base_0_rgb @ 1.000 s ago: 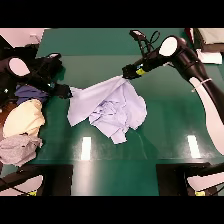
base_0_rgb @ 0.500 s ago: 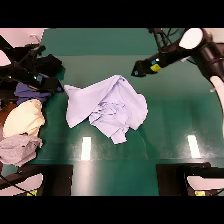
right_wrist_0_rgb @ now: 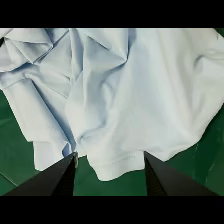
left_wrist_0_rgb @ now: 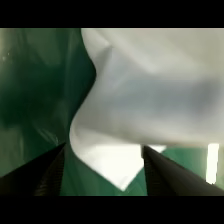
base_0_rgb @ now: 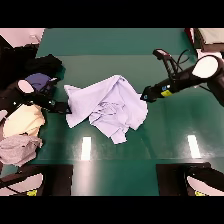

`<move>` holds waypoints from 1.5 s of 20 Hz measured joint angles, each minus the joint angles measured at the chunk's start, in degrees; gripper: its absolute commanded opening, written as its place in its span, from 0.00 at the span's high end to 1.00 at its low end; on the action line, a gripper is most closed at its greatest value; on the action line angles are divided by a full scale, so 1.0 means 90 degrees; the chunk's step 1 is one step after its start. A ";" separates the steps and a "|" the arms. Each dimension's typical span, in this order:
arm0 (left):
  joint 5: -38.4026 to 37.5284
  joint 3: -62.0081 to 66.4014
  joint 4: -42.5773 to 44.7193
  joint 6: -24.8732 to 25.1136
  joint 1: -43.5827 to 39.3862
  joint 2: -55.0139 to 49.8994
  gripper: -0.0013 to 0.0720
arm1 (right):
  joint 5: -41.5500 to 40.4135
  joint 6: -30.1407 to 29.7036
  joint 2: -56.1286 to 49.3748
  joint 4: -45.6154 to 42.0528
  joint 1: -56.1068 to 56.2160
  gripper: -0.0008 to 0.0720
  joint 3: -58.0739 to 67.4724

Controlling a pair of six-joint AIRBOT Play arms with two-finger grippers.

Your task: Fold the shirts.

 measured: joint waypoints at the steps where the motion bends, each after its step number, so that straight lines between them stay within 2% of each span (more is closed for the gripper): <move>1: 0.0117 -0.0073 -0.0078 0.0083 0.0000 -0.0087 0.24 | -0.0044 0.0000 0.0114 0.0010 0.0000 0.33 -0.0165; 2: 0.0245 -0.0124 -0.0168 0.0146 0.0000 -0.0180 0.24 | -0.0078 0.0000 0.0206 0.0015 0.0000 0.33 -0.0279; 3: 0.0306 -0.0160 -0.0255 0.0189 0.0000 -0.0262 0.43 | -0.0109 -0.0002 0.0294 0.0022 -0.0007 0.33 -0.0369; 4: 0.0376 -0.0185 -0.0318 0.0226 0.0005 -0.0313 0.70 | -0.0131 -0.0002 0.0357 0.0019 -0.0010 0.33 -0.0435; 5: 0.0430 -0.0202 -0.0345 0.0248 0.0005 -0.0367 0.90 | -0.0136 -0.0002 0.0410 0.0019 -0.0022 0.33 -0.0478; 6: 0.0440 -0.0199 -0.0364 0.0279 0.0000 -0.0401 0.95 | -0.0138 -0.0002 0.0449 0.0032 -0.0056 0.33 -0.0510; 10: 0.0083 0.0216 -0.0410 0.0311 0.0000 -0.0369 0.95 | -0.0058 0.0007 0.0525 0.0039 -0.0464 0.33 -0.0726; 14: -0.0427 0.1044 -0.0442 0.0323 0.0000 -0.0029 0.95 | -0.0129 0.0032 0.0457 0.0364 -0.1088 0.33 -0.1540; 19: -0.0889 0.1739 -0.0573 0.0221 0.0000 0.0180 0.95 | -0.1217 -0.0107 -0.0216 0.1103 -0.1464 0.33 -0.2392; 22: -0.1020 0.1858 -0.0622 0.0155 0.0000 0.0209 0.95 | -0.1685 -0.0262 -0.0889 0.1440 -0.1387 0.34 -0.2285; 24: -0.1100 0.1897 -0.0641 0.0131 0.0000 0.0221 0.95 | -0.1829 -0.0318 -0.1316 0.1545 -0.1277 0.38 -0.2072; 25: -0.1129 0.1906 -0.0648 0.0131 0.0000 0.0221 0.95 | -0.1880 -0.0338 -0.1506 0.1566 -0.1251 0.41 -0.1957; 26: -0.1161 0.1914 -0.0651 0.0129 0.0000 0.0223 0.95 | -0.1919 -0.0352 -0.1671 0.1625 -0.1222 0.62 -0.1829; 27: -0.1200 0.1921 -0.0653 0.0126 0.0000 0.0228 0.95 | -0.1943 -0.0372 -0.1807 0.1649 -0.1200 0.92 -0.1732; 28: -0.1219 0.1923 -0.0658 0.0117 0.0000 0.0226 0.95 | -0.1960 -0.0408 -0.1914 0.1591 -0.1192 0.96 -0.1642; 30: -0.1258 0.1974 -0.0658 0.0061 0.0000 0.0228 0.95 | -0.1991 -0.0556 -0.1972 0.1620 -0.1183 0.96 -0.1452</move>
